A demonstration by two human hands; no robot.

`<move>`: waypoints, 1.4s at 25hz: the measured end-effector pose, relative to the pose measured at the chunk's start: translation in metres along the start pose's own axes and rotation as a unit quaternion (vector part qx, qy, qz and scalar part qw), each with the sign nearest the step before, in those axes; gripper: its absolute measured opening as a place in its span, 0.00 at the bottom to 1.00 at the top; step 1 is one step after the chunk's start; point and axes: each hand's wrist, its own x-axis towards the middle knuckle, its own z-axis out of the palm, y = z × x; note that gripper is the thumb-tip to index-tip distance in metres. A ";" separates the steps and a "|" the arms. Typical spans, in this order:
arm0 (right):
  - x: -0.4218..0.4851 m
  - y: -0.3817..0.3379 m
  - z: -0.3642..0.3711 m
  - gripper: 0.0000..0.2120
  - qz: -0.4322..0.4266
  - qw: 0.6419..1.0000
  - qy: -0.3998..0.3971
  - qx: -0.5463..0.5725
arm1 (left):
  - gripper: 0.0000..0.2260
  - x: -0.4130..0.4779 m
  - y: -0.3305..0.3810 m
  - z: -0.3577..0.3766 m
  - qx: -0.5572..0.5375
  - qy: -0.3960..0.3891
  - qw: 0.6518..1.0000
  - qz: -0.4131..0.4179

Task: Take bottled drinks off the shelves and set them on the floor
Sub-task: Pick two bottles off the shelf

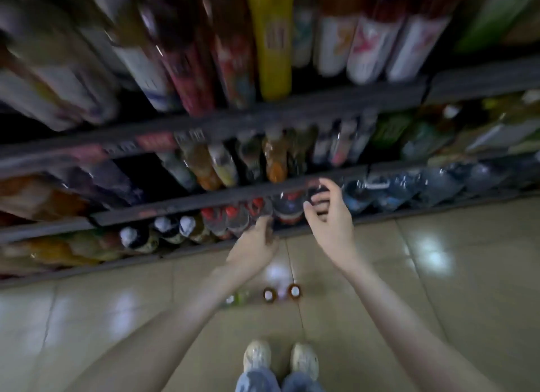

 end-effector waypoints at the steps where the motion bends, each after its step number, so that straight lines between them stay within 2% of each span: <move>1: 0.010 -0.041 -0.018 0.24 -0.039 0.999 0.003 -0.013 | 0.21 -0.006 0.029 -0.031 0.019 0.010 0.999 0.037; 4: 0.035 -0.163 -0.065 0.23 -0.151 0.987 0.023 -0.044 | 0.22 -0.028 0.123 -0.133 0.039 0.030 0.990 0.131; 7: 0.057 -0.265 -0.096 0.23 -0.245 0.966 0.063 -0.061 | 0.19 -0.049 0.192 -0.223 0.028 0.139 0.963 0.230; 12: 0.080 -0.370 -0.120 0.24 -0.363 0.915 0.144 -0.095 | 0.16 -0.058 0.241 -0.322 0.021 0.373 0.863 0.340; 15: 0.101 -0.394 -0.134 0.24 -0.386 0.892 0.202 -0.119 | 0.26 -0.046 0.260 -0.351 0.075 0.459 0.818 0.339; 18: 0.123 -0.413 -0.141 0.28 -0.411 0.876 0.212 -0.135 | 0.36 -0.026 0.278 -0.370 0.105 0.490 0.821 0.275; 21: 0.143 -0.436 -0.140 0.34 -0.457 0.837 0.231 -0.193 | 0.38 -0.007 0.297 -0.391 0.037 0.499 0.831 0.244; 23: 0.155 -0.454 -0.137 0.38 -0.462 0.826 0.233 -0.224 | 0.38 0.002 0.305 -0.403 0.008 0.499 0.831 0.247; 25: 0.164 -0.467 -0.131 0.41 -0.469 0.833 0.204 -0.211 | 0.39 0.009 0.308 -0.409 0.006 0.500 0.825 0.262; 29: 0.170 -0.482 -0.120 0.46 -0.448 0.880 0.127 -0.095 | 0.41 0.006 0.303 -0.411 -0.018 0.508 0.823 0.253; 32: 0.170 -0.490 -0.121 0.46 -0.409 0.889 0.157 -0.134 | 0.44 -0.005 0.297 -0.411 -0.032 0.527 0.801 0.283; 35: 0.158 -0.491 -0.129 0.39 -0.418 0.883 0.176 -0.123 | 0.44 -0.020 0.287 -0.408 -0.014 0.532 0.801 0.273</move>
